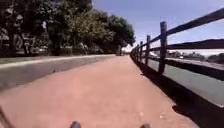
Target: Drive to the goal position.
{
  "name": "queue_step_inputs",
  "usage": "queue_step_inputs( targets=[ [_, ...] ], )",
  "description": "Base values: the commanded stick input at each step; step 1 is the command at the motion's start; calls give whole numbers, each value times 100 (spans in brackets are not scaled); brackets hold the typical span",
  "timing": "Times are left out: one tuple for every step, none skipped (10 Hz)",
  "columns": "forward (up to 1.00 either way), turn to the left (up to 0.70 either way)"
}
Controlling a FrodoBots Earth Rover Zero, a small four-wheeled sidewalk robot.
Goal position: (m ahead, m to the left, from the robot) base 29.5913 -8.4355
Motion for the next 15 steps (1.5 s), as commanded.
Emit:
queue_step_inputs(
  targets=[
    [100, 0],
    [100, 0],
    [100, 0],
    [100, 0],
    [100, 0],
    [100, 0],
    [100, 0],
    [100, 0],
    [100, 0],
    [100, 0],
    [100, 0],
    [100, 0],
    [100, 0],
    [100, 0],
    [100, 0]
  ],
)
